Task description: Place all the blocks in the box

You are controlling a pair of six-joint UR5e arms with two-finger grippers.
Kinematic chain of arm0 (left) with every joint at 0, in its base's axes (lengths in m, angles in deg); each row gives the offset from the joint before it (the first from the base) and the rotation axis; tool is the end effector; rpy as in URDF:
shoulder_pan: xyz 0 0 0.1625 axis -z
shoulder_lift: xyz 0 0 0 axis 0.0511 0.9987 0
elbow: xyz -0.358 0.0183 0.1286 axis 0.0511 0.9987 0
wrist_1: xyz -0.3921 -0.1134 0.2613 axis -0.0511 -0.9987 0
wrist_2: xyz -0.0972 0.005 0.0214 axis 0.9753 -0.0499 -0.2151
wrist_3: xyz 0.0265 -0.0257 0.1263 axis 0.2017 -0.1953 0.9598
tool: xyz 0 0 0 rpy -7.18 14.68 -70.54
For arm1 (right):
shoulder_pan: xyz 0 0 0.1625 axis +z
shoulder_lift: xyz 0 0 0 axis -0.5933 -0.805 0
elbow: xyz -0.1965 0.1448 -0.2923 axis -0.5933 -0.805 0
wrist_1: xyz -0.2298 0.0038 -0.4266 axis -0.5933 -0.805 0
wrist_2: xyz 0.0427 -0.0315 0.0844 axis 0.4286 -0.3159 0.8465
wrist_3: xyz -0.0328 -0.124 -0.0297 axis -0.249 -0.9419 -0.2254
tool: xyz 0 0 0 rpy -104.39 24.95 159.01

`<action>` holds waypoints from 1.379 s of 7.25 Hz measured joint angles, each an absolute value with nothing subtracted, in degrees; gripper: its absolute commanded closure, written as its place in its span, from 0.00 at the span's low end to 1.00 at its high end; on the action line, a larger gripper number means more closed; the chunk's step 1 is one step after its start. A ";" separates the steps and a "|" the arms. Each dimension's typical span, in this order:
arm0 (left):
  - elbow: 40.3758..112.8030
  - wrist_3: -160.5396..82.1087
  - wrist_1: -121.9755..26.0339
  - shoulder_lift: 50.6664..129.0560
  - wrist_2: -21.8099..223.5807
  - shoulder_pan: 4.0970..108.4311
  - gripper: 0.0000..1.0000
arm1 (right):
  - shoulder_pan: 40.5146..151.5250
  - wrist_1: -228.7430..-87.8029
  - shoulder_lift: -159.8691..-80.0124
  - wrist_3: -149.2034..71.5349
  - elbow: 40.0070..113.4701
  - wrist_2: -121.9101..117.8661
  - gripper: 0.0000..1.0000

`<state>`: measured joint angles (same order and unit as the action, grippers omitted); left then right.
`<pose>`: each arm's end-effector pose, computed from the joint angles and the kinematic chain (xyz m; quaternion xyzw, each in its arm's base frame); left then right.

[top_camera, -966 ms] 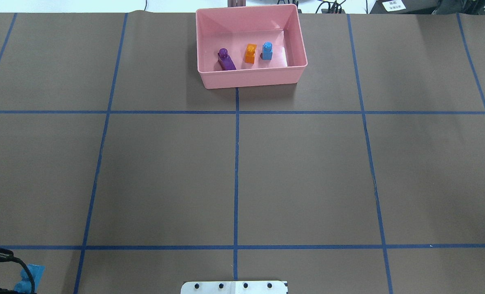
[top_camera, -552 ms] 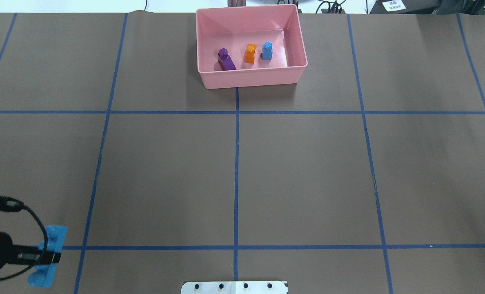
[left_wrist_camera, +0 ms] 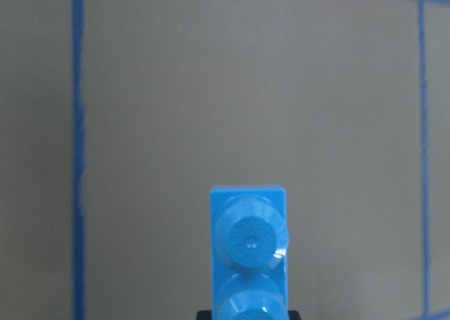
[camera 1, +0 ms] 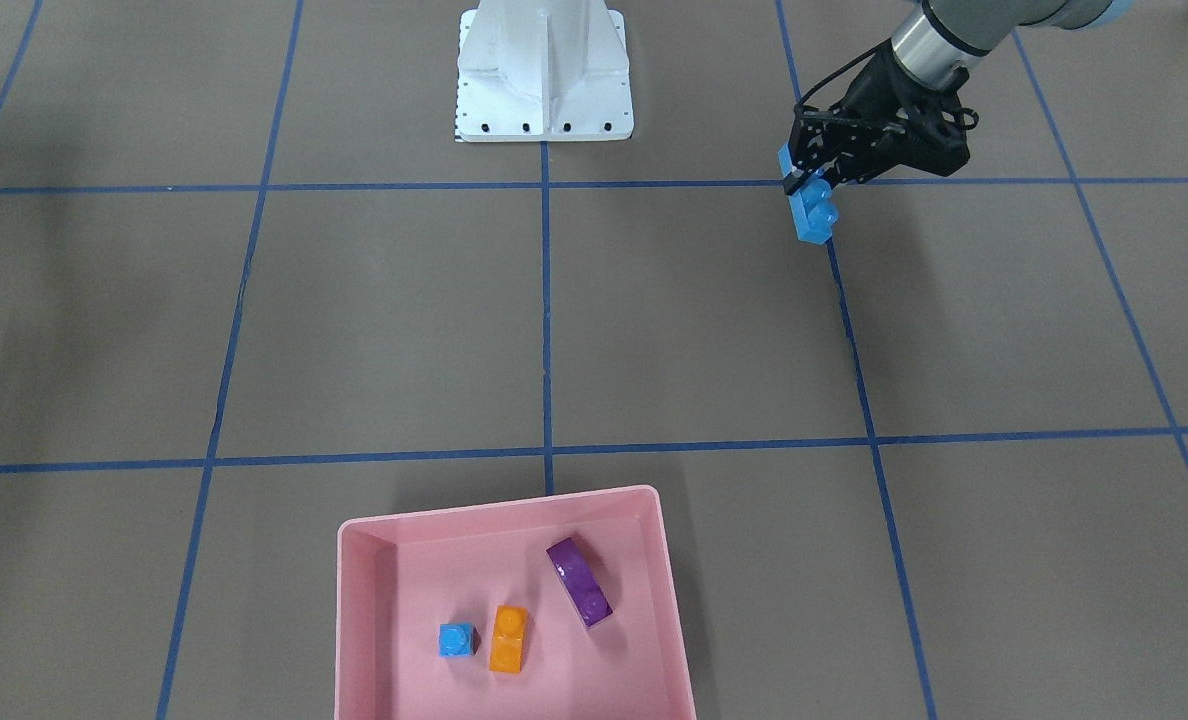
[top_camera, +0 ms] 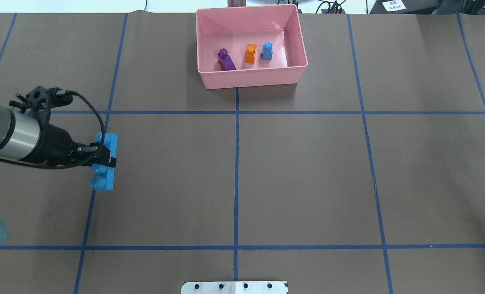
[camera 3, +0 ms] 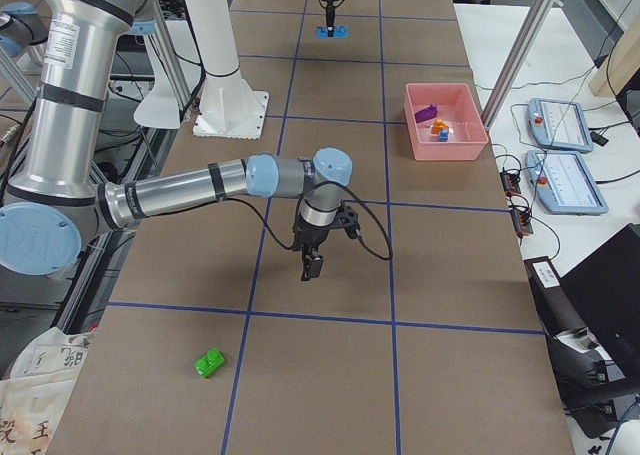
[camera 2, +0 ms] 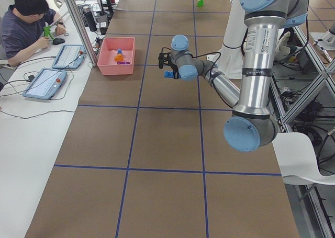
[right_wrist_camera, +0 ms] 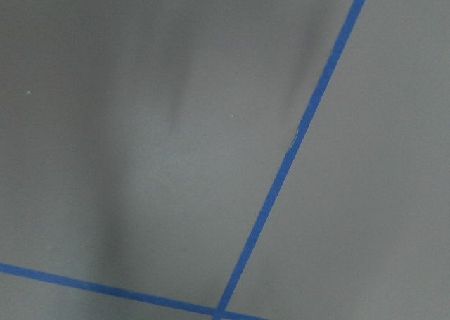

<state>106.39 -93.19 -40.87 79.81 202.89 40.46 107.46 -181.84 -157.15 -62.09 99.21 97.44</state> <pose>0.3680 -0.4312 0.2064 0.0425 0.5354 -0.0189 0.8433 -0.0853 -0.4416 0.5733 -0.0458 -0.2764 -0.2087 0.9370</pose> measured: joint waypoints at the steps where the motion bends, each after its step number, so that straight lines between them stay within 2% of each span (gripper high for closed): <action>1: 103.46 -93.12 -36.75 86.71 203.47 42.73 1.00 | 107.79 -172.26 -161.70 -65.06 95.83 97.43 0.00; 3: 93.84 -93.23 -34.89 97.94 203.77 46.06 1.00 | 109.77 -158.18 -169.31 -72.22 90.10 97.56 0.01; 5: 81.66 -93.85 -36.09 109.12 203.78 48.24 1.00 | 111.29 -152.21 -175.23 -79.70 86.52 97.65 0.01; 8: 69.75 -96.84 -40.28 119.39 203.31 49.05 1.00 | 111.56 -138.21 -177.66 -81.53 75.69 99.44 0.01; 10: 64.30 -97.68 -43.74 122.45 203.13 49.18 1.00 | 111.48 -134.71 -177.60 -81.33 72.77 104.55 0.01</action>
